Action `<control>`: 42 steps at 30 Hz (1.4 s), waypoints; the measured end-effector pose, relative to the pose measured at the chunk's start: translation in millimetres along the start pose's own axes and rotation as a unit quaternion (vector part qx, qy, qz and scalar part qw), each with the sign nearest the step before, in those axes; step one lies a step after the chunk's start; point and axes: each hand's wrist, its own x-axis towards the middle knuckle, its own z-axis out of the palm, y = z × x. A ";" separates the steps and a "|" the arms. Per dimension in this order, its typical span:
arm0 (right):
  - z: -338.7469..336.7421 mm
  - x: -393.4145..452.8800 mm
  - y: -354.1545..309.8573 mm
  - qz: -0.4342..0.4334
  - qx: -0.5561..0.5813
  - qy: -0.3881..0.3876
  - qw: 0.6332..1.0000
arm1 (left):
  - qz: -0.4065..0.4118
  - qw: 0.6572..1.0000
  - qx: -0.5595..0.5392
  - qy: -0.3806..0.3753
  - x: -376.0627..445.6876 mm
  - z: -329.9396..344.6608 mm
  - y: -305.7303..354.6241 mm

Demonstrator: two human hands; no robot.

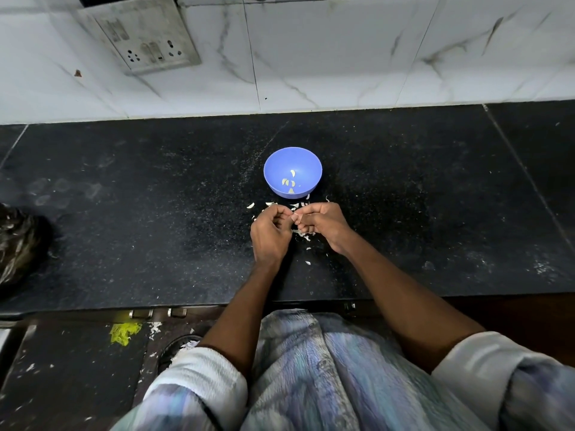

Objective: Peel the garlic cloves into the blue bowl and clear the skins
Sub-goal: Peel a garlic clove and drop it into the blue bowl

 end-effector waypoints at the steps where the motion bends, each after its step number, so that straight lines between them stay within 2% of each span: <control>1: -0.2 -0.6 -1.2 0.000 0.002 0.002 1.000 | -0.001 1.000 0.000 0.002 0.3 0.4 0.2; 3: -0.9 -1.8 -2.1 -0.005 0.001 0.003 1.000 | -0.016 1.000 -0.016 0.006 1.0 1.6 0.4; 5: -2.3 -2.1 -2.6 -0.017 -0.011 0.011 1.000 | -0.068 0.996 -0.065 -0.004 2.4 3.0 2.2; 10: -6.2 2.7 -1.6 -0.046 -0.047 0.040 0.997 | -0.205 0.958 -0.196 -0.048 8.0 7.5 3.1; 13: -7.5 3.9 -1.1 -0.057 -0.062 0.032 0.996 | -0.236 0.949 -0.204 -0.052 9.2 8.3 1.0; 19: -6.6 6.5 -2.9 -0.054 -0.081 0.035 0.995 | -0.162 0.977 -0.121 -0.060 4.3 7.4 3.3; 24: -1.4 11.2 -3.4 0.004 -0.008 0.027 1.000 | -0.067 0.996 -0.052 -0.016 0.8 9.5 5.7; 27: 0.2 12.6 -3.9 0.029 0.044 0.025 0.998 | -0.040 0.999 -0.032 -0.011 2.5 8.6 8.3; 32: -3.5 14.9 -4.1 0.039 0.109 0.015 0.993 | -0.073 0.993 -0.093 -0.022 5.9 6.5 13.3; 35: -4.6 16.6 -1.6 0.030 0.098 0.014 0.995 | -0.095 0.989 -0.116 -0.016 5.9 8.6 13.7; 42: -4.4 15.6 -2.2 0.003 0.052 0.002 0.999 | -0.115 0.989 -0.091 0.003 9.7 10.9 8.2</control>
